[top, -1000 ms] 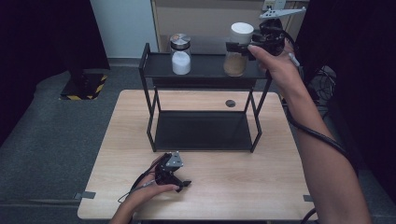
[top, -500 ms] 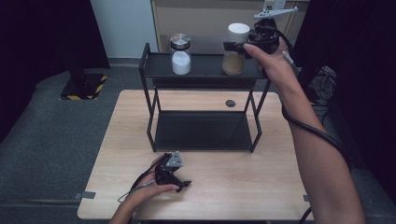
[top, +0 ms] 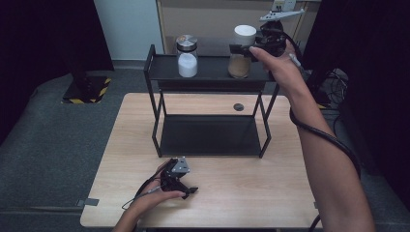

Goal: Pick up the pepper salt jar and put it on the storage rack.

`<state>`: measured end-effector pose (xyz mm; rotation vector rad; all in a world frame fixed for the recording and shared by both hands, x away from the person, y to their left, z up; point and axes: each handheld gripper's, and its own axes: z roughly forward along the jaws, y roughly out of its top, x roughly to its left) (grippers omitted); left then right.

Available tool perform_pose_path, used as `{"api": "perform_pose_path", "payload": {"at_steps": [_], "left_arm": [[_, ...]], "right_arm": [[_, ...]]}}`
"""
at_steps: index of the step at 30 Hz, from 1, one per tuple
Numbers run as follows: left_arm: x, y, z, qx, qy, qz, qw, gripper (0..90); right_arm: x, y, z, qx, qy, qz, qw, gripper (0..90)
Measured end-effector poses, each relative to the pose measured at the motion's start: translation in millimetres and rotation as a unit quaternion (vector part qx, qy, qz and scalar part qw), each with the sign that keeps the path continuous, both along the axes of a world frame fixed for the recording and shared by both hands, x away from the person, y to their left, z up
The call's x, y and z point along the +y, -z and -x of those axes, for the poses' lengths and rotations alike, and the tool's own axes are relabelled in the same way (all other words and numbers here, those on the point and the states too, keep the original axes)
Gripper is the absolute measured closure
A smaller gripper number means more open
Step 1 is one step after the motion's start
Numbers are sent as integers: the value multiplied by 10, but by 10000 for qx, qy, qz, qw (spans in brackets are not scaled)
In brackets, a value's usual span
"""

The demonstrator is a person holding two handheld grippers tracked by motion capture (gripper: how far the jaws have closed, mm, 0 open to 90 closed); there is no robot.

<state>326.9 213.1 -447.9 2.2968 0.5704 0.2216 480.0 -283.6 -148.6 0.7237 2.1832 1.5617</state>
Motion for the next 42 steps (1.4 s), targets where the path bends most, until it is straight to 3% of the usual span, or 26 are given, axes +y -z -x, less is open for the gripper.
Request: {"api": "perform_pose_path", "payload": {"at_steps": [21, 29, 42], "left_arm": [[0, -1, 1, -10, 3, -6, 10000, 0], [0, 0, 1, -9, 2, -4, 10000, 0], [0, 9, 8, -3, -25, 33, 10000, 0]], "right_arm": [[13, 39, 38, -22, 71, -49, 10000, 346], [-24, 33, 47, 74, 114, -17, 9999, 235], [-118, -1, 325, -194, 331, 127, 9992, 40]]}}
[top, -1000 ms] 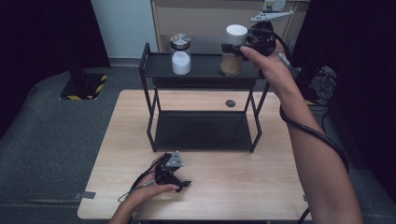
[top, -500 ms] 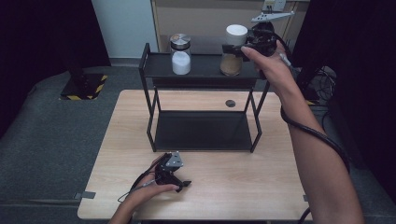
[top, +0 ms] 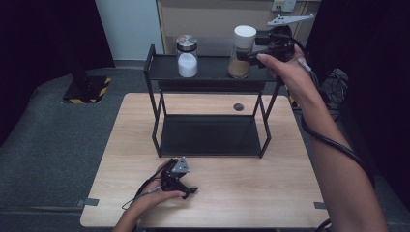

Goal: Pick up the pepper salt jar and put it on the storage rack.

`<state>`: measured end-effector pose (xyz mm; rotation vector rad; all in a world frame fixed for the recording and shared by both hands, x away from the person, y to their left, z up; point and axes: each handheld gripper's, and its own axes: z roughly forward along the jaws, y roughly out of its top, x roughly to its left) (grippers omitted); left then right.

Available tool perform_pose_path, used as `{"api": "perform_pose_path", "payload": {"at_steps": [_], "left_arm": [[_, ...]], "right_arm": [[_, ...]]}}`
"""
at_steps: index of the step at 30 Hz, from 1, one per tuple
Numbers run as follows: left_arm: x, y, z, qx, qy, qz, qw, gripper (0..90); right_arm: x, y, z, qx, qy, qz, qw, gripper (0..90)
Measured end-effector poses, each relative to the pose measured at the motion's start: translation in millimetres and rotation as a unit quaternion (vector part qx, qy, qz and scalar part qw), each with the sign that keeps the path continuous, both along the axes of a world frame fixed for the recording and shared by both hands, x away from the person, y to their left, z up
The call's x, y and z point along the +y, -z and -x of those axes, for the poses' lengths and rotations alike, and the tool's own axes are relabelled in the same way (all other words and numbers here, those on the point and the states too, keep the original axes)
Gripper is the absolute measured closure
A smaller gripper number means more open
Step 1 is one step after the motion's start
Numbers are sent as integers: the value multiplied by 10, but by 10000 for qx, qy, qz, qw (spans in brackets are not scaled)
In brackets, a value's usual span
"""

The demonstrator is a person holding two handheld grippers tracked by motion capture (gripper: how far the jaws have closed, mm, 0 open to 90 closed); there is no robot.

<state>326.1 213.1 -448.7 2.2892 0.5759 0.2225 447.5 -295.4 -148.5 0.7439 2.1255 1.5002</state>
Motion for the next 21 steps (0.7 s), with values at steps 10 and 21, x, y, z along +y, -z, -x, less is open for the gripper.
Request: {"api": "perform_pose_path", "payload": {"at_steps": [10, 21], "left_arm": [[0, 1, 1, -1, -3, 3, 10000, 0], [1, 4, 2, -2, -4, 13, 10000, 0]], "right_arm": [[-152, 83, 284, -144, 56, -229, 9996, 14], [-143, 212, 575, -203, -88, -323, 9992, 15]]}}
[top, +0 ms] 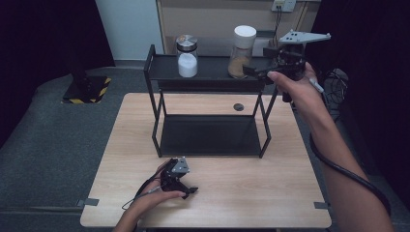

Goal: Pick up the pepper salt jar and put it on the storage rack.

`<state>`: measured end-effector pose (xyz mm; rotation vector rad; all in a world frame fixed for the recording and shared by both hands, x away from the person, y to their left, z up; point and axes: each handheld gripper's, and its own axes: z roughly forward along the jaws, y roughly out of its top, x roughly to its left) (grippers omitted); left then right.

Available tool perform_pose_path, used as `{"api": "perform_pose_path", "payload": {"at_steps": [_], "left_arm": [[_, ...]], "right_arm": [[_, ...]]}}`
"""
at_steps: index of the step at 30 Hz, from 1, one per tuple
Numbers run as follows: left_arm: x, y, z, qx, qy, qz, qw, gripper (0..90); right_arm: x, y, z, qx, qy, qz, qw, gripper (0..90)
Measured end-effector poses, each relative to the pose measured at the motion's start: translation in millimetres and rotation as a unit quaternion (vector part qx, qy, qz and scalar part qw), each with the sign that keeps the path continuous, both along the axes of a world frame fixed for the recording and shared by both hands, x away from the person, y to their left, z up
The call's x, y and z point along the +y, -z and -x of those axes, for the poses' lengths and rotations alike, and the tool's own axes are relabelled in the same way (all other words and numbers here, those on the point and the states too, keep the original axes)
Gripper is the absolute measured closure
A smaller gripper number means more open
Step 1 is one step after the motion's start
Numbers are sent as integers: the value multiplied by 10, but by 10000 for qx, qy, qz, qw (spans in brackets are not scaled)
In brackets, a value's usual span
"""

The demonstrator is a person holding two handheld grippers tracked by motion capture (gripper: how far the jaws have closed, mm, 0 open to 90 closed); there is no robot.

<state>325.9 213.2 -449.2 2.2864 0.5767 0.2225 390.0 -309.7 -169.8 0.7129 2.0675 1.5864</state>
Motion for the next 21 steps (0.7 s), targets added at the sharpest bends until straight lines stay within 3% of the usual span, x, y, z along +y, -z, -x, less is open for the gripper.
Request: {"api": "perform_pose_path", "payload": {"at_steps": [11, 21], "left_arm": [[-2, 1, 5, -7, -11, -2, 10000, 0], [-3, -8, 2, -13, 6, -38, 10000, 0]], "right_arm": [[25, 290, 250, -36, -190, -87, 9998, 14], [3, 634, 389, 96, -216, -125, 9996, 15]]}}
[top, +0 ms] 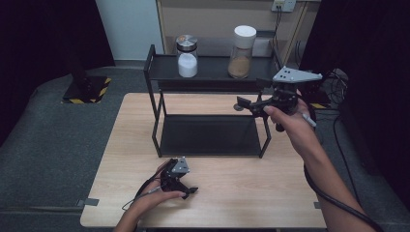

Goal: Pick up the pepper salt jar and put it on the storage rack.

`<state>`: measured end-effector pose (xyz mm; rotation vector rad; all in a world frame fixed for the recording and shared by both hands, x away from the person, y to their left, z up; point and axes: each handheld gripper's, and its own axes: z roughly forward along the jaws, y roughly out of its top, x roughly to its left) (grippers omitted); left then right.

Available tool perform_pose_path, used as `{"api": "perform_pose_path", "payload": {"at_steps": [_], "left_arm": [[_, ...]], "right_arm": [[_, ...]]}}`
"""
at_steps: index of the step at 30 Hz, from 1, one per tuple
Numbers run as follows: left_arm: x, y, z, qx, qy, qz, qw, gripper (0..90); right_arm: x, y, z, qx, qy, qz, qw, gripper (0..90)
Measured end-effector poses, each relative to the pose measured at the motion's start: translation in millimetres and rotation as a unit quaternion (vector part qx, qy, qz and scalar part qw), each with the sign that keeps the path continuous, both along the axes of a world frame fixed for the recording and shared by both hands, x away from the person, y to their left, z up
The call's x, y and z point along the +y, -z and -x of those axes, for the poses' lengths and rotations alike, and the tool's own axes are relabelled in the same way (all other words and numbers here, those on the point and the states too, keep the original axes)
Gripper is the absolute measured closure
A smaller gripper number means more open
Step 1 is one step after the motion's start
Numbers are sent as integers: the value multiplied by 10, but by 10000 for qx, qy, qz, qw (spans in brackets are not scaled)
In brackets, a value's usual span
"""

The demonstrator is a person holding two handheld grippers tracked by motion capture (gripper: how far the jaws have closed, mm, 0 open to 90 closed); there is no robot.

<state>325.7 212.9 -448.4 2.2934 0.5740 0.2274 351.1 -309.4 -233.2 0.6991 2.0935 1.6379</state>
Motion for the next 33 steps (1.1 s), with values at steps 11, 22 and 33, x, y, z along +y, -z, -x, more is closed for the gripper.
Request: {"api": "perform_pose_path", "payload": {"at_steps": [11, 22, 33], "left_arm": [[-1, 1, 2, 4, -8, 4, 10000, 0], [-1, 1, 4, 2, -13, 3, 10000, 0], [-2, 0, 7, 1, -21, 1, 10000, 0]], "right_arm": [[-28, 426, 109, 228, -7, 208, 9995, 23], [-46, 840, 211, 467, 4, 459, 9979, 22], [-153, 1290, 316, 730, 16, 755, 9945, 28]]}}
